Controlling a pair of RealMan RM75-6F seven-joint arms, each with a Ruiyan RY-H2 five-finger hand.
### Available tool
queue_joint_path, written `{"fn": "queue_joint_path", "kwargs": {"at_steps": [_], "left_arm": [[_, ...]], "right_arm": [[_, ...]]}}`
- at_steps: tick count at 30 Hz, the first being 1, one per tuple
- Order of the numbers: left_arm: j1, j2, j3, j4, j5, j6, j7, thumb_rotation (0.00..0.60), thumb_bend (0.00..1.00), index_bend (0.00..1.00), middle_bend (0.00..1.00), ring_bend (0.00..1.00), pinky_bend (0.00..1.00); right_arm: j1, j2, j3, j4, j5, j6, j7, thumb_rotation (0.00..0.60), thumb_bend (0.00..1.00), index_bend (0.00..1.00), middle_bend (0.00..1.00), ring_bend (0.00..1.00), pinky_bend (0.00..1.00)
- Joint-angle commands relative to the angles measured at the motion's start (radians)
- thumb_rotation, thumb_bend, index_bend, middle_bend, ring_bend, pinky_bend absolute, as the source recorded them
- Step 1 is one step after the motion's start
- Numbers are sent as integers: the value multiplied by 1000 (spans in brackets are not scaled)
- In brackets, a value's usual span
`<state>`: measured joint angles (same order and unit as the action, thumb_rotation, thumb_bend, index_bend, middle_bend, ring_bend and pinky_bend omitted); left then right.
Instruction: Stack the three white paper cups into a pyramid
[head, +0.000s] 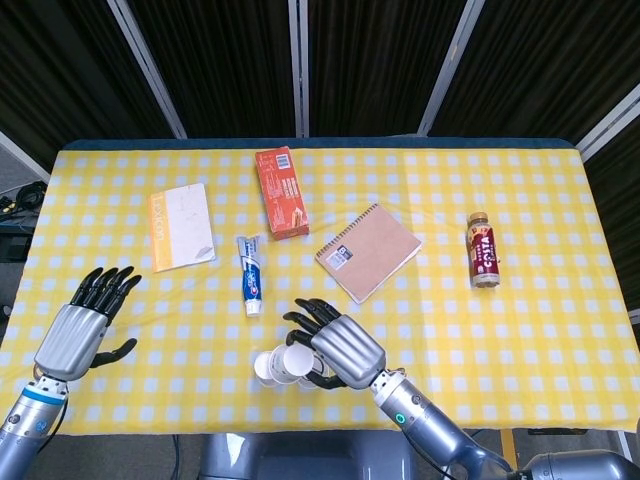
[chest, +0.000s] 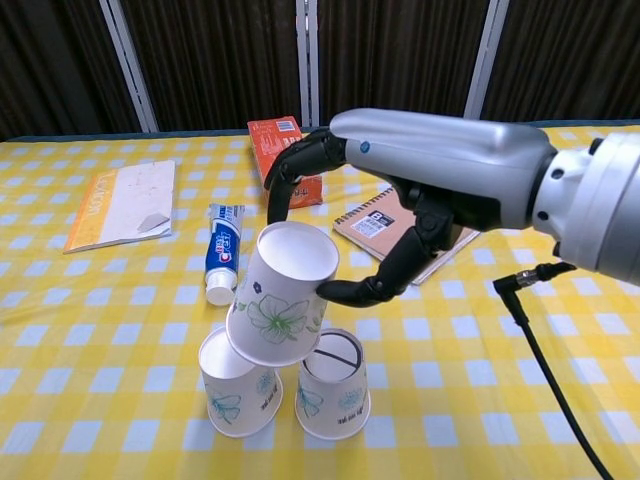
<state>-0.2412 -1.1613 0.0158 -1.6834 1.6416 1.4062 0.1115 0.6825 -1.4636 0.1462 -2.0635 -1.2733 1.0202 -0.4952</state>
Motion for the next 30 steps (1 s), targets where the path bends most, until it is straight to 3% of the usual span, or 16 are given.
{"fn": "queue_joint_path", "kwargs": {"at_steps": [1,30], "left_arm": [[-3,1,0,-3,-2,-7,4,600,231,3,0,0,0],[-5,12,-2,-15,-24,-33,18,600,231,3,0,0,0]], "right_arm": [[5,-9,-4,6,5,1,-2,600,246,492,161,0,123],[28,-66,-36,34,53,25,-31,600,215,445,122,0,107]]}}
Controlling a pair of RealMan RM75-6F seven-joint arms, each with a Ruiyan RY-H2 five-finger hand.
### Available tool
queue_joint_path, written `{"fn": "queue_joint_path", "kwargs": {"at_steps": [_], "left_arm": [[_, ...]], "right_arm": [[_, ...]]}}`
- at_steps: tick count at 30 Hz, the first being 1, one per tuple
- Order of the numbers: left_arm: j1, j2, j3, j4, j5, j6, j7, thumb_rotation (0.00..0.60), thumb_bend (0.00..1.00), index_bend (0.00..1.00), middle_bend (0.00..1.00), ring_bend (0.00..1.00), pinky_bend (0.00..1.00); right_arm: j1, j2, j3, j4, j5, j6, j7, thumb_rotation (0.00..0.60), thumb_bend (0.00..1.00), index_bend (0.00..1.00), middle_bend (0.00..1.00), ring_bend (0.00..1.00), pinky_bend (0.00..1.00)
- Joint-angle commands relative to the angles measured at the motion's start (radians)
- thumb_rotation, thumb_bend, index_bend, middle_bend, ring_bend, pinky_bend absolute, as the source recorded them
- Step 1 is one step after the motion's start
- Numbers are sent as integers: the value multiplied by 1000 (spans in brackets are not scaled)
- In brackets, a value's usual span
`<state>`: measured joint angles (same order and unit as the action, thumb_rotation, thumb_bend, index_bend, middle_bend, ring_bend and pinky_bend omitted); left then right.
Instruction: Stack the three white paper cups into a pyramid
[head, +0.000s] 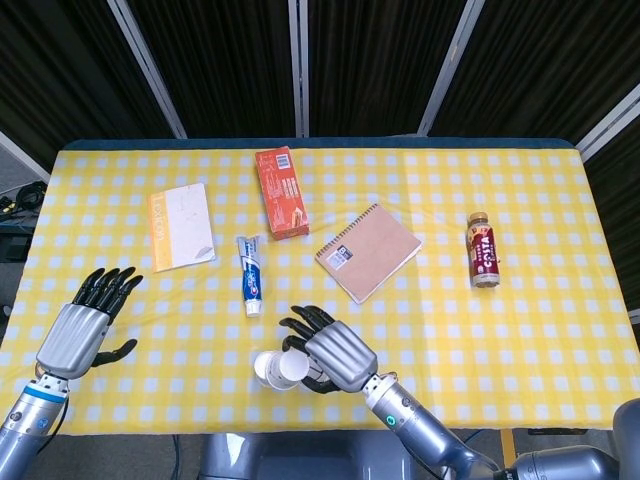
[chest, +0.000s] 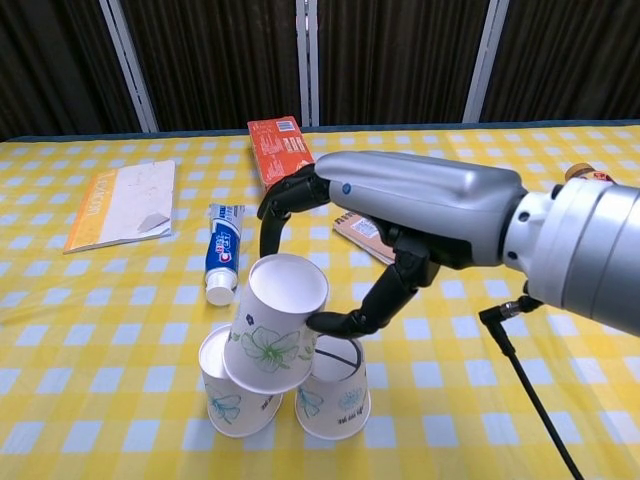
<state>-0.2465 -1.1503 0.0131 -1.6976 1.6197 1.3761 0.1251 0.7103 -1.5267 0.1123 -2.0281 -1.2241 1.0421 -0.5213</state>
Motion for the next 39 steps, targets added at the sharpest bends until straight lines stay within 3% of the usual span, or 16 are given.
{"fn": "queue_joint_path", "kwargs": {"at_steps": [1,15,22,29,36,39], "left_arm": [[0,1,0,-2,-4,-4,8,600,231,3,0,0,0],[1,2,-2,-7,-8,-5,13,600,231,3,0,0,0],[4,5,-3,-6,-7,2,8,600,231,3,0,0,0],[7,8,-6,-3,-14,5,-2,600,231,3,0,0,0],[10,2,-10,1,-23,8,8,600,231,3,0,0,0],[12,-13,-15,9,-17,21,16,600,231,0,0,0,0]], "right_arm": [[1,-5,-3,-3,9,5,-11,600,210,439,116,0,106],[4,-4,-8,-28,52,33,-71,600,148,220,2,0,92],[-2,23,-9,-53,53,58,-88,600,148,210,0,0,92],[-53,127,-26,-78,51,143,-121,600,147,209,0,0,92],[-154,252,-64,-21,-29,246,-19,600,148,184,0,0,68],[-215,277,-92,72,-110,308,96,600,147,156,0,0,51]]}}
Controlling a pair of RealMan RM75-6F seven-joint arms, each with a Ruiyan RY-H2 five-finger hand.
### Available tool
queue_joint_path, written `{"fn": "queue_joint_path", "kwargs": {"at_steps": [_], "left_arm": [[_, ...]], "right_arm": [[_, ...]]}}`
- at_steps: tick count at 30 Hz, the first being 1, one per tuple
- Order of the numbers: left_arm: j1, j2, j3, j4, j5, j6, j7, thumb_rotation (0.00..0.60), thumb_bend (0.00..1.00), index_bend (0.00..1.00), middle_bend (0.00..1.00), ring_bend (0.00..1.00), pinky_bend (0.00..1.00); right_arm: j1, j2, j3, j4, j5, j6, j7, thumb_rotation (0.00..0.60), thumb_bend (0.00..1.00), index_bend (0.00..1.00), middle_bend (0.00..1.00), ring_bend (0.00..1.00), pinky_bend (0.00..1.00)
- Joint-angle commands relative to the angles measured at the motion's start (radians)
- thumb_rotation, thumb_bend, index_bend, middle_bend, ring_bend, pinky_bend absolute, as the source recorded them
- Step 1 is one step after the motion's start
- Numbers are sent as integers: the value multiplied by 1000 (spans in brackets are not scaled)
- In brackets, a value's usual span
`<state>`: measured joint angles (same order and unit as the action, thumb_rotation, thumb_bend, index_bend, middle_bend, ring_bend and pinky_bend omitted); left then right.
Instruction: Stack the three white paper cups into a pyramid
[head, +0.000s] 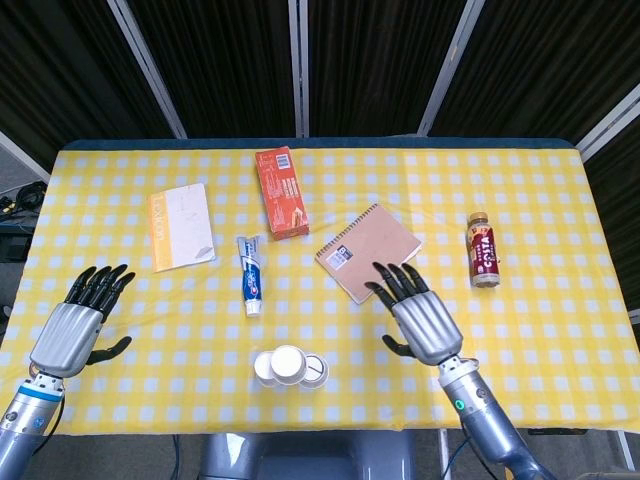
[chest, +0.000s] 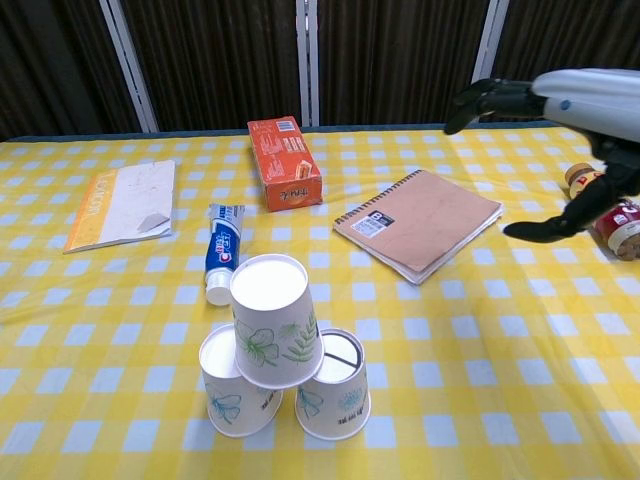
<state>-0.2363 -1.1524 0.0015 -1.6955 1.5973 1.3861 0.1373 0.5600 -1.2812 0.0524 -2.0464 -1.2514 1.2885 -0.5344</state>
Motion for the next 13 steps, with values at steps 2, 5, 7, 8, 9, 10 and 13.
{"fn": "queue_joint_path", "kwargs": {"at_steps": [2,5,7,8,9,10,13], "left_arm": [[6,-27,-7,20,15,30,1,600,231,0,0,0,0],[12,-48,-11,44,25,54,-11,600,222,0,0,0,0],[24,-82,-24,86,21,87,4,600,216,0,0,0,0],[28,-96,-26,103,21,96,13,600,213,0,0,0,0],[31,-106,-26,115,19,100,15,600,212,0,0,0,0],[33,-112,-25,124,17,100,15,600,212,0,0,0,0],[37,-119,-22,139,7,96,12,600,212,0,0,0,0]], "right_arm": [[-106,28,-49,179,-144,107,211,600,145,134,0,0,40],[-165,4,-62,315,-211,185,344,600,124,95,0,0,38],[-235,-24,-80,453,-230,266,447,600,115,70,0,0,33],[-251,-33,-84,494,-235,279,476,600,113,64,0,0,29],[-261,-38,-85,522,-237,284,493,600,111,54,0,0,24],[-269,-41,-84,542,-236,287,505,600,108,45,0,0,19],[-283,-48,-78,574,-239,295,530,600,108,38,0,0,14]]}}
